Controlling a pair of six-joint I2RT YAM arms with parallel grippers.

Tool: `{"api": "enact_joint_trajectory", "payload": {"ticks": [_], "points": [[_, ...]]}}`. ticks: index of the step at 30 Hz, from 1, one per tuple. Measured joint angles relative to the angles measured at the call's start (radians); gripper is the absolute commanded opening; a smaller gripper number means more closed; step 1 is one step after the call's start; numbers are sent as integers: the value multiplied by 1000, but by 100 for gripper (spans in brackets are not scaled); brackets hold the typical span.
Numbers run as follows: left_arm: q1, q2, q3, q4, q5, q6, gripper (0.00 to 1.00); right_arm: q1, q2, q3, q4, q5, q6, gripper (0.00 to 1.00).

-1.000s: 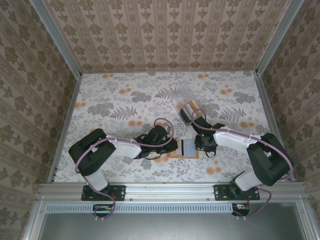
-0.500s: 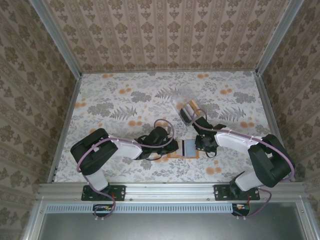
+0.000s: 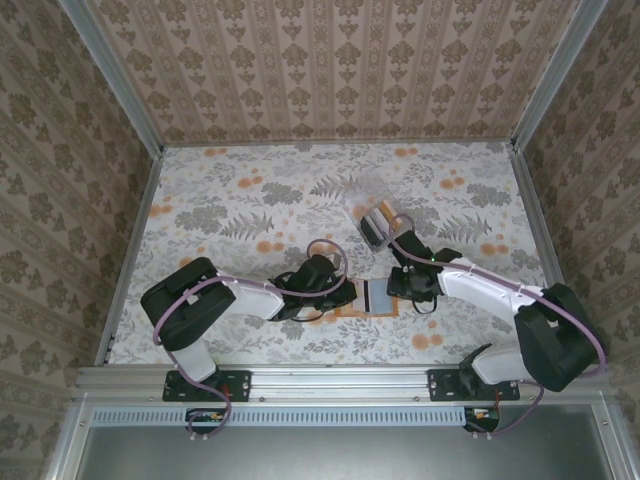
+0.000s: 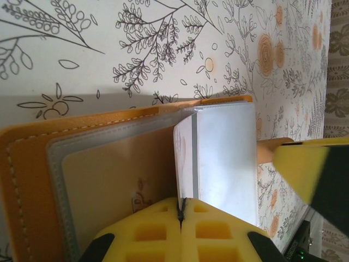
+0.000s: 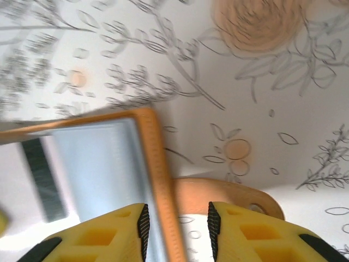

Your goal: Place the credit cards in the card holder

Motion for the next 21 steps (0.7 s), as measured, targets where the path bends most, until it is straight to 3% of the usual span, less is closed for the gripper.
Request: {"api": "enact_joint_trajectory", "payload": {"ticks": [11,16,21], "points": [[0,0,0,0,0,0,1,9,33,16,63,-114,-38,40],[0,-4,-2,1,0,0,1,10,132,19,62,-111,-56,24],[0,-45,-41,0,-13,-1,3,11,151,25,63,-99,-50,21]]}}
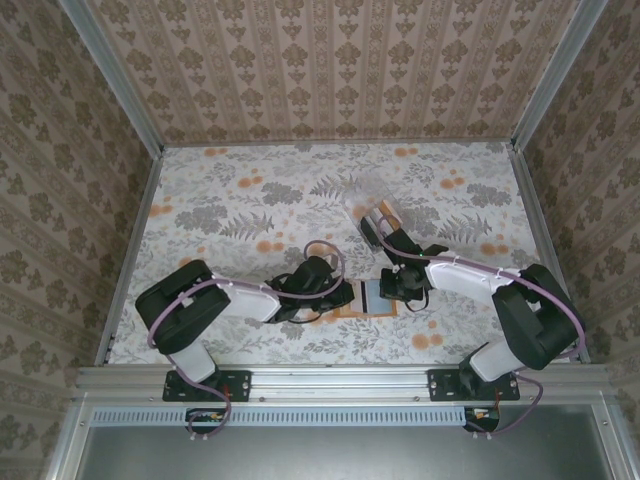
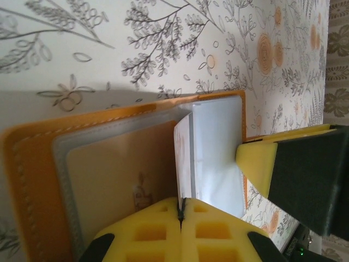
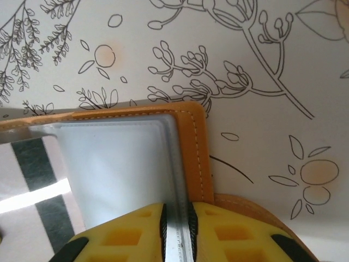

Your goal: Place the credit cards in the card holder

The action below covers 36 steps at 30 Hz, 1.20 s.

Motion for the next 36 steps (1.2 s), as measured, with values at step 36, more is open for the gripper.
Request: {"api": "enact_joint_trajectory", "payload": {"ticks": [36], "points": [[-13,106,36,127,20,-64,6,-2,-32,-49,68,-12,85,22]]}}
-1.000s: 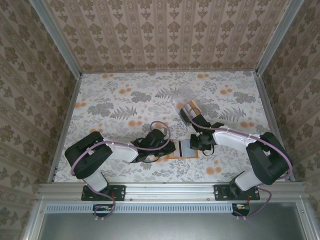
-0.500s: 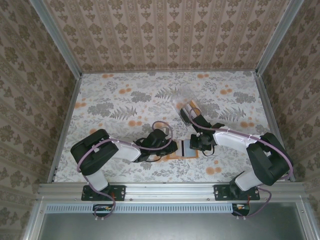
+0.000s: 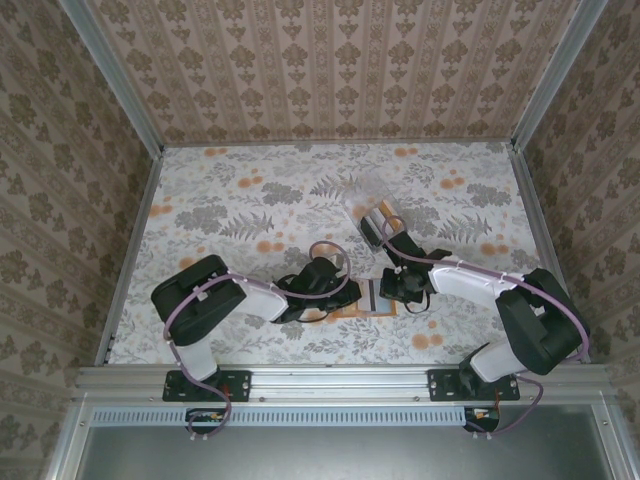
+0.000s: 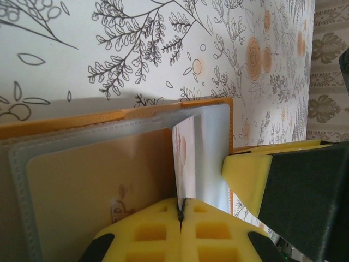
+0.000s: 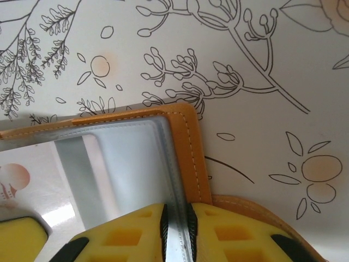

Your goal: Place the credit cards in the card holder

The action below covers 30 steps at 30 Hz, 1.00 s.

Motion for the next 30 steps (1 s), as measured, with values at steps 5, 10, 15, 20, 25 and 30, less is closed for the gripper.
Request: {"api": "enact_joint_trajectory", "payload": {"ticks": [5,10,15,20,25,30], "points": [[0,5,8,2,9,-6,11,-2,-6,-8,10,-5,14,23],[0,5,42,-69,9,-1,23,-2,-17,-19,26,-13,27,24],[-6,-36,72,-188,-21,24,31,-2,-19,-23,35,-22,36,25],[-6,-58,122,-357,-56,66,27,-2,-19,-23,37,-30,39,25],[-6,-55,164,-455,-67,99,20,-2,-19,-23,39,-31,39,25],[-6,-35,185,-477,-64,111,18,-2,-19,-23,40,-34,39,26]]}}
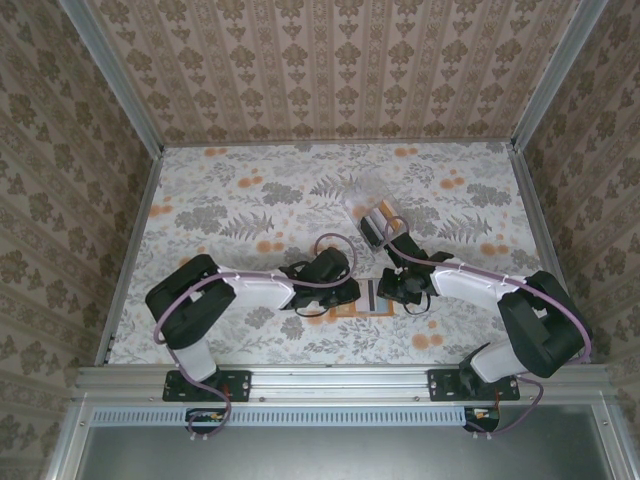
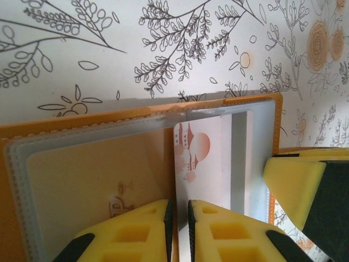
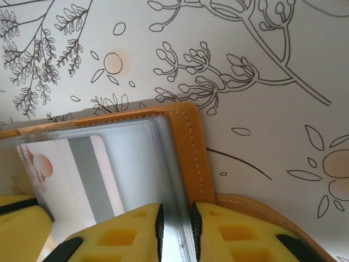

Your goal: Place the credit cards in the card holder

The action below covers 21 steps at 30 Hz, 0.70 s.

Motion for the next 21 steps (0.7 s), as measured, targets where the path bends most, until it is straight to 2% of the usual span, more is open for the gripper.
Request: {"api": "enact_joint_trajectory", "payload": {"ticks": [21], "points": [[0,57,50,23,60,6,18,0,-1,-2,3,-4,1,25]]}}
